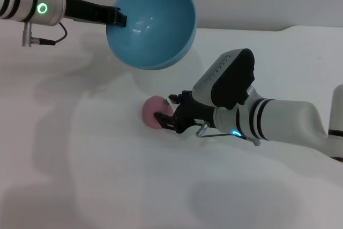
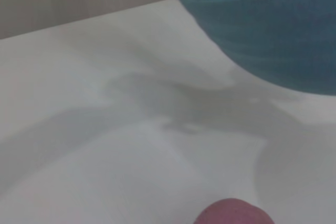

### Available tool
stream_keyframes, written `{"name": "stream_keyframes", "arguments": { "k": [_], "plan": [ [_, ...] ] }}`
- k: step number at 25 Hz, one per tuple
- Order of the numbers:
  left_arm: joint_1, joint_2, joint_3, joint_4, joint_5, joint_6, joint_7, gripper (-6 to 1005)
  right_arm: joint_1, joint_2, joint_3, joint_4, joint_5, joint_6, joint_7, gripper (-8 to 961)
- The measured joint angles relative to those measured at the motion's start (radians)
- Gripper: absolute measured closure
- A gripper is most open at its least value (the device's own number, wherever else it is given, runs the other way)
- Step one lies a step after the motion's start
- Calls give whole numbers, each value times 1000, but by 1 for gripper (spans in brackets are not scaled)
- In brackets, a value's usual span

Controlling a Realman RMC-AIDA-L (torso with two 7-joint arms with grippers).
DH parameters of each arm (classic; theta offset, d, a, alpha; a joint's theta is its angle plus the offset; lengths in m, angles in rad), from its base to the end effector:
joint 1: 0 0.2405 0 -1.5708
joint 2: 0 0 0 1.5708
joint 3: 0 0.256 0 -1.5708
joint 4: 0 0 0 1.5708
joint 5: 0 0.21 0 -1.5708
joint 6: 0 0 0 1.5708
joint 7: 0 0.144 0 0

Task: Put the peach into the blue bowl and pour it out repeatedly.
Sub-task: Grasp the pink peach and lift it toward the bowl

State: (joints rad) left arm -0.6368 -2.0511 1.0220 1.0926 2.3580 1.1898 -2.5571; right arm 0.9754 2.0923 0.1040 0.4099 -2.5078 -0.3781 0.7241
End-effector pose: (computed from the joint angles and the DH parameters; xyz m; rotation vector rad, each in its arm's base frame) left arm -0.2101 0.4186 0.0440 -2.2378 -1.2632 -0.2288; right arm 0.1804 0.3547 -0.1848 -2.6585 0.5087 0.1867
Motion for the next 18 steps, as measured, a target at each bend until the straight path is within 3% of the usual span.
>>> {"name": "stream_keyframes", "arguments": {
  "k": [12,18],
  "plan": [
    [-1,-4,3,-12,-3,-3,-5,999,-7,0,-20,-7,0,-2,21,486],
    [0,-4,4,-12,-4,-3,-9,999,-4,0,-17,0,0,-2,21,668]
  ]
}}
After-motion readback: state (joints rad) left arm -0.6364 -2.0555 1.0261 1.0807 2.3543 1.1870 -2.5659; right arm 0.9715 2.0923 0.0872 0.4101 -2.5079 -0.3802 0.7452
